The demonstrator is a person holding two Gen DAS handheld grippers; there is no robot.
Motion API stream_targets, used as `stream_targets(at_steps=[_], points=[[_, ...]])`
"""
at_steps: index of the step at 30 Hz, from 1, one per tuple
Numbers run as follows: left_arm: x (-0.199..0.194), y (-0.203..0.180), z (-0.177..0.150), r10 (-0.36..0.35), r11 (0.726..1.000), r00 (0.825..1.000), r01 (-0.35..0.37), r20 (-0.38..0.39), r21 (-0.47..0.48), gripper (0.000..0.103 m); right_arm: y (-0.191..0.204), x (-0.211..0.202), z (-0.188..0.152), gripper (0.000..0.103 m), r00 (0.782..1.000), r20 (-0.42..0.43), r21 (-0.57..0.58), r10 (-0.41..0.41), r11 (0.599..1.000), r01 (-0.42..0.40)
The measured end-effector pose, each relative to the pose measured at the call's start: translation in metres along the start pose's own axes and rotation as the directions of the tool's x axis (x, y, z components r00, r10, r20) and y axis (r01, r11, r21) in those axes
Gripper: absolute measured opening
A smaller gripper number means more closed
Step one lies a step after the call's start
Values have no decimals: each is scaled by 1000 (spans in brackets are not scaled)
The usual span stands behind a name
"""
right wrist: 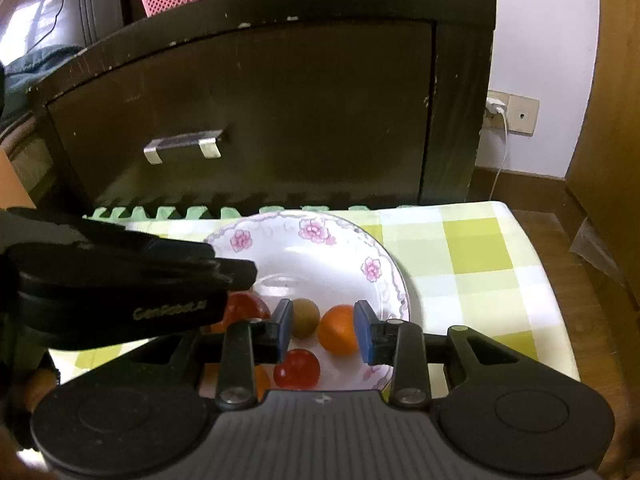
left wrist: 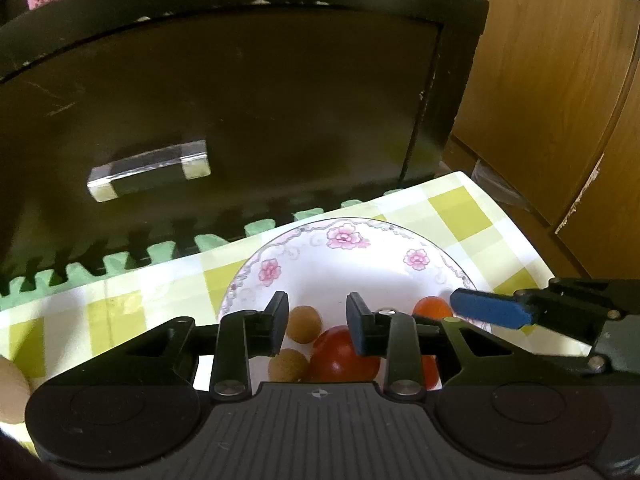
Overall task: Organize fruits
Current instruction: 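Lower both fruits into the bowl and open both tools, then withdraw both tools from the bowl toward the two loose tomatoes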
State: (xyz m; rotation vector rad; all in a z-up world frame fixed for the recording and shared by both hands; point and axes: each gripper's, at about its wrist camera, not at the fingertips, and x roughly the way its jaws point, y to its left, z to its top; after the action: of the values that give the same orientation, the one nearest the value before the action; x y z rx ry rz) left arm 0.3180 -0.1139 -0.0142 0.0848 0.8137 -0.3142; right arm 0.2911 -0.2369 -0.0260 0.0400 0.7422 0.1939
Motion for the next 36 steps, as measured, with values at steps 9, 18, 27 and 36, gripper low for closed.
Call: stream_targets(at_steps=[9, 18, 27, 36], points=[[-28, 6, -5, 8, 1000, 1000, -7, 15, -17, 43, 4, -23, -1, 32, 1000, 8, 14, -11, 1000, 11], [-62, 4, -20, 15, 1000, 1000, -15, 25, -7, 46, 24, -55, -8, 32, 1000, 16, -16, -11, 1000, 11], [-87, 2, -36, 18, 1000, 1000, -18, 22, -10, 45, 35, -77, -23, 32, 1000, 4, -1, 9, 1000, -9], [-99, 1, -57, 38, 999, 999, -38, -16, -4, 45, 47, -86, -38, 32, 999, -26, -2, 22, 1000, -22]])
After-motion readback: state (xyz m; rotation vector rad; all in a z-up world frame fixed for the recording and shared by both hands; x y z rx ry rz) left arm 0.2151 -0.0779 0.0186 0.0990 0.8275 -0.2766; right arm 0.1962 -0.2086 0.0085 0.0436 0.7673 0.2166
